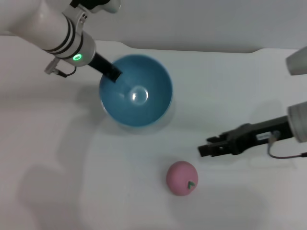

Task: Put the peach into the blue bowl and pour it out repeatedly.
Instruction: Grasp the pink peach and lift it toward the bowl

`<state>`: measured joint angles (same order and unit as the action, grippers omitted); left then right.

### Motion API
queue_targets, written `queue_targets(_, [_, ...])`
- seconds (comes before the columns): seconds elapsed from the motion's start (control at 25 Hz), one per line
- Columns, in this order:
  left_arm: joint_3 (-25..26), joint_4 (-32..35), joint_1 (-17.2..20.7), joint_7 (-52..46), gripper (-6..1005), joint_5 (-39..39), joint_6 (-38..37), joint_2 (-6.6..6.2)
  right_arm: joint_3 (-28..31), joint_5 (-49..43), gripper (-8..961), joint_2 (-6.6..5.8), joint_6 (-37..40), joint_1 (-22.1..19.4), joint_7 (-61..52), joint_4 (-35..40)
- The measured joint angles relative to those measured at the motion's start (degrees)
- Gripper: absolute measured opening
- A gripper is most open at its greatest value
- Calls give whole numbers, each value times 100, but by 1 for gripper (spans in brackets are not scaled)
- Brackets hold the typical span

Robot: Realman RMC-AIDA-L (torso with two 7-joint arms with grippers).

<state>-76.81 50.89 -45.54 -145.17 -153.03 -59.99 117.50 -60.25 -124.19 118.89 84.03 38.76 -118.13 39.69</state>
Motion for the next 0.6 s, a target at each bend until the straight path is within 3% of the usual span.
queue_targets(0.16, [213,378,119,-2,-2,-187,-674,0,-568,669,514,2,-275,82,451,-225])
queue_targets(0.4, [559,474,212,-12,-2,-315,-958,0,-1331,1054,510,18,-539,208,731,-541])
queue_targets(0.6, [612,727,335,-12,-2,-320,-1049,-1,-1485,1060,505,17,-623,251,752,-703])
